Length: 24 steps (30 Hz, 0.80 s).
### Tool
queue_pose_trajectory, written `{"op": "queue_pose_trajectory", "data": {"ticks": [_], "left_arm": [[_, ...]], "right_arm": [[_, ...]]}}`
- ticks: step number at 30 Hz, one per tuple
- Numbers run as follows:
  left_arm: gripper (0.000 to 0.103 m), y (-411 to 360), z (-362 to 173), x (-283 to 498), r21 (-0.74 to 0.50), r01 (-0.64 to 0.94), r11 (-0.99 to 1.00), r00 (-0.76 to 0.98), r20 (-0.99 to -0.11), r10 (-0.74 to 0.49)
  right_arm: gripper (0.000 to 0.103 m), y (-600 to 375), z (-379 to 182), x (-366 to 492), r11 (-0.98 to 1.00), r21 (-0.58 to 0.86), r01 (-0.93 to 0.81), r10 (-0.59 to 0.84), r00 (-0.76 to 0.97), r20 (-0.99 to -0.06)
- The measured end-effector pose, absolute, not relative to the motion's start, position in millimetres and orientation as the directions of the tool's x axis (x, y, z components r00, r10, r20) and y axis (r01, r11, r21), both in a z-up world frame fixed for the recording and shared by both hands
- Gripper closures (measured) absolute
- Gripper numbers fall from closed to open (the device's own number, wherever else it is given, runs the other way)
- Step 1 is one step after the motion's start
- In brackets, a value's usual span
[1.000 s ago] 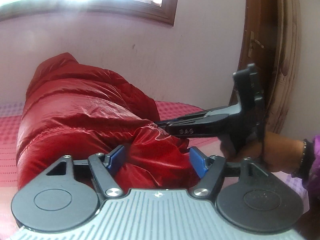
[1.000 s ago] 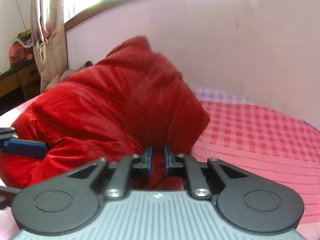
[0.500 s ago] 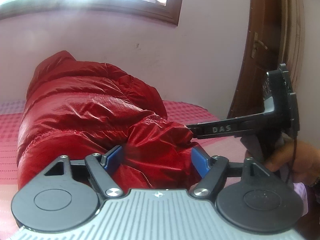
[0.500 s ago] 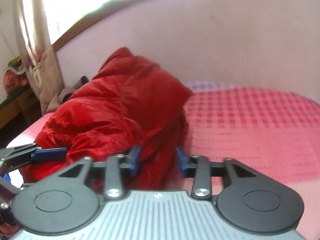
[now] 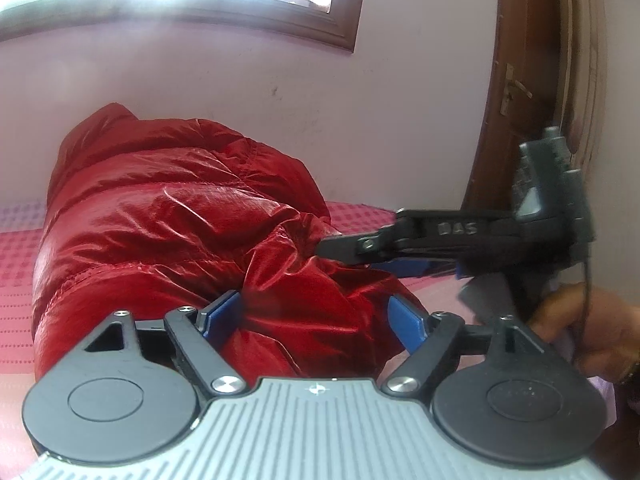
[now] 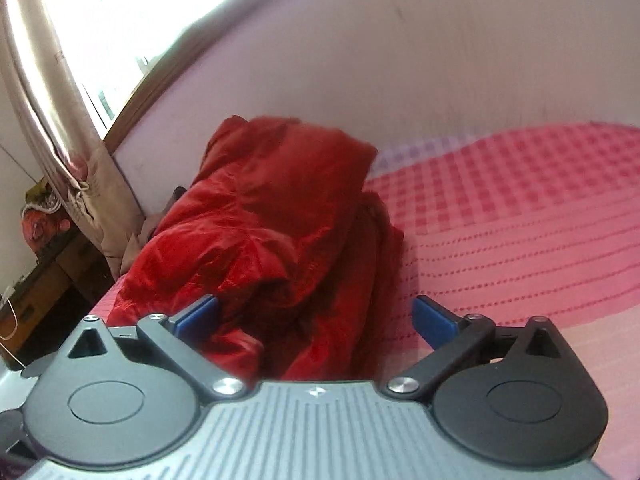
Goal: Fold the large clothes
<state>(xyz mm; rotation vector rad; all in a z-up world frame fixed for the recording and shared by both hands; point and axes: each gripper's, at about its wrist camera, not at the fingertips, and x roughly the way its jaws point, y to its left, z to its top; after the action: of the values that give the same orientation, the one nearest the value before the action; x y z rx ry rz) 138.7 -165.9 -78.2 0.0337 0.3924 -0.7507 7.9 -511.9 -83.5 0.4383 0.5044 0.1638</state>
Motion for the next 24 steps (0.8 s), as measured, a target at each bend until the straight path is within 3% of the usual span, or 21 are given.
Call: {"op": "queue_pose_trajectory", "data": {"ticks": [4,9,14,15,17,18,19,21,23,24], "left_arm": [[0.024,-161.8,-75.1,133.8,-0.101,0.685,0.722,0.654,-0.35,-0.67],[0.022,-130.2,-56.9,126.6,-0.146,0.678,0.72,0.665,-0.294,-0.686],[0.008,-97.8,-37.5,132.7,-0.125,0.599,0.791,0.759,-0.225,-0.61],[0.01,-94.4,-38.1,139.3,-0.129,0.583,0.803,0.77,-0.23,-0.596],[0.023,-93.0,-41.9,155.4,-0.149,0.569,0.809,0.762,-0.275,-0.586],[0.038,-94.4,-44.9,162.7,-0.165,0.57,0.805,0.748,-0.303,-0.591],[0.044,-96.6,-46.8,165.3,-0.166,0.571,0.804,0.744,-0.311,-0.592],[0.043,-101.1,-44.7,160.8,-0.154,0.58,0.8,0.751,-0.279,-0.599],[0.044,-111.3,-41.3,154.1,-0.154,0.614,0.774,0.736,-0.244,-0.632],[0.044,-121.0,-40.2,152.3,-0.134,0.632,0.763,0.727,-0.238,-0.644]], "right_arm": [[0.0,-519.7,-106.0,22.5,0.871,0.491,-0.023,0.289,0.832,-0.473],[0.0,-524.1,-122.4,21.4,0.843,0.537,-0.029,0.32,0.83,-0.458],[0.0,-527.3,-128.1,19.1,0.813,0.582,-0.027,0.341,0.832,-0.437],[0.0,-527.5,-127.9,18.3,0.811,0.585,-0.028,0.341,0.835,-0.433],[0.0,-528.1,-124.1,15.4,0.815,0.579,-0.023,0.325,0.845,-0.424],[0.0,-527.2,-118.4,11.3,0.828,0.561,-0.022,0.305,0.856,-0.418],[0.0,-525.3,-109.8,7.4,0.845,0.534,-0.026,0.286,0.866,-0.41],[0.0,-520.4,-89.8,-2.4,0.9,0.435,-0.031,0.223,0.891,-0.396],[0.018,-514.6,-65.3,-10.6,0.948,0.317,-0.034,0.152,0.921,-0.357],[0.049,-512.3,-52.6,-10.8,0.961,0.273,-0.035,0.131,0.931,-0.34]]}}
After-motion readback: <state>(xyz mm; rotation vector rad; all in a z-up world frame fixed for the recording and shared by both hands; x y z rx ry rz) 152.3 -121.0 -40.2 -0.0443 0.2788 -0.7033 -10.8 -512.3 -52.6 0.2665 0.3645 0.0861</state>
